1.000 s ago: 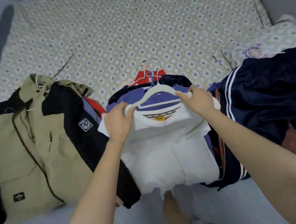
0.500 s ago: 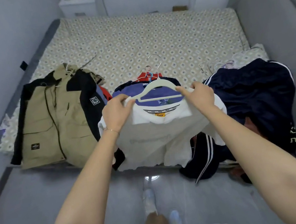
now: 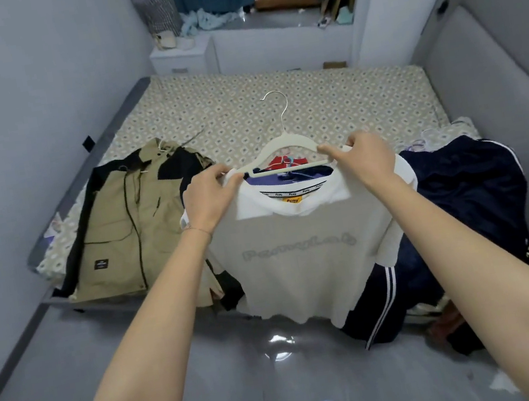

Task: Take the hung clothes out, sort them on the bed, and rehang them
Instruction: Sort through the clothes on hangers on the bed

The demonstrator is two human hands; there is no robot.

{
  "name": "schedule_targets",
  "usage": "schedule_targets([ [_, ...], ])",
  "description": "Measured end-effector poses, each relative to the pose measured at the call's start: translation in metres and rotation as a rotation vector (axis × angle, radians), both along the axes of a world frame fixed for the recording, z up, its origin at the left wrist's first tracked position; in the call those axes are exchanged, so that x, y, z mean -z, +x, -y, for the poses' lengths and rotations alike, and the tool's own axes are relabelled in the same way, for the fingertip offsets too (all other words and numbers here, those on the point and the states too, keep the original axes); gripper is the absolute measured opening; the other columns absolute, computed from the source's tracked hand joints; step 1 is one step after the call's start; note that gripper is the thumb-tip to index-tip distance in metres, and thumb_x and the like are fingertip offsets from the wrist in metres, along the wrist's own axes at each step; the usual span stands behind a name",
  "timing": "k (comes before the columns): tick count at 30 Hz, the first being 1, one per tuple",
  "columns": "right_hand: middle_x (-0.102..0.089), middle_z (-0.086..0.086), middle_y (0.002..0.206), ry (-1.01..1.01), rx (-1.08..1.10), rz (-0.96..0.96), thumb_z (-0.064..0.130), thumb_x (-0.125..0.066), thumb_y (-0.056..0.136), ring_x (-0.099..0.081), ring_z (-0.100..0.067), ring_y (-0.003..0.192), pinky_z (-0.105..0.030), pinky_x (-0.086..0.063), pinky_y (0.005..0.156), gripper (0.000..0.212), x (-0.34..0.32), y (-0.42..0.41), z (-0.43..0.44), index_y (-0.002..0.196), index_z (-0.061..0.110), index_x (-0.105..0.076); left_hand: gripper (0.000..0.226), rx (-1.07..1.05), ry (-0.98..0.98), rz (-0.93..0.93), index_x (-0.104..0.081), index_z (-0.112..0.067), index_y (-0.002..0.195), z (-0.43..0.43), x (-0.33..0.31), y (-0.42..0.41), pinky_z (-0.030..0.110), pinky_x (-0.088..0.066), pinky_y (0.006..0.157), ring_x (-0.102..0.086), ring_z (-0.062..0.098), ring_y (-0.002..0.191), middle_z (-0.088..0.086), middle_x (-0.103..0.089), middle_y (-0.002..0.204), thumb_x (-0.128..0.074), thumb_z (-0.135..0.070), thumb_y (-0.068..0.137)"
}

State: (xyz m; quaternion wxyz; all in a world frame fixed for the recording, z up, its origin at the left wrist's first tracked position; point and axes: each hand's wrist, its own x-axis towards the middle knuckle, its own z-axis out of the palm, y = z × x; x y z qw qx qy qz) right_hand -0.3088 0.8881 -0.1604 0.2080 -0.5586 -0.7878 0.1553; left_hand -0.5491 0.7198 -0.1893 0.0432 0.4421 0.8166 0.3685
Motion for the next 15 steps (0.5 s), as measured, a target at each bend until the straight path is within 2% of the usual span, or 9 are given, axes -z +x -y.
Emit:
schedule_targets([
  [8, -0.052, -0.008, 0.058, 0.084, -0.044, 0.022, 0.082, -0.056, 0.073, -0.054, -0.032, 0.065, -0.037, -0.025, 0.052, 0.072, -0.041, -0.055, 0.052, 0.056, 0.013, -0.043, 0.025, -0.002, 0.070, -0.087, -0.072, -0.025, 0.094, 0.062, -0.033, -0.052, 0.033, -0.044, 0.071, -0.065, 0.019, 0.093, -0.006, -0.073, 0.093, -0.066, -0.048, 0.087],
  [11, -0.049, -0.006, 0.055, 0.077, -0.072, -0.005, 0.081, -0.057, 0.072, -0.051, -0.031, 0.063, -0.036, -0.023, 0.051, 0.071, -0.047, -0.085, 0.078, 0.056, 0.013, -0.043, 0.022, -0.042, 0.120, -0.064, -0.074, -0.023, 0.095, 0.092, -0.037, -0.075, 0.035, -0.047, 0.073, -0.065, 0.021, 0.089, -0.003, -0.073, 0.091, -0.069, -0.044, 0.088],
  [15, -0.058, -0.010, 0.062, 0.046, -0.173, -0.042, 0.077, -0.058, 0.075, -0.056, -0.033, 0.069, -0.036, -0.031, 0.056, 0.073, -0.045, -0.131, 0.109, 0.066, 0.005, -0.059, 0.025, -0.069, 0.160, 0.001, -0.073, -0.024, 0.097, 0.133, -0.032, -0.120, 0.034, -0.047, 0.073, -0.063, 0.018, 0.087, -0.005, -0.072, 0.090, -0.067, -0.046, 0.088],
])
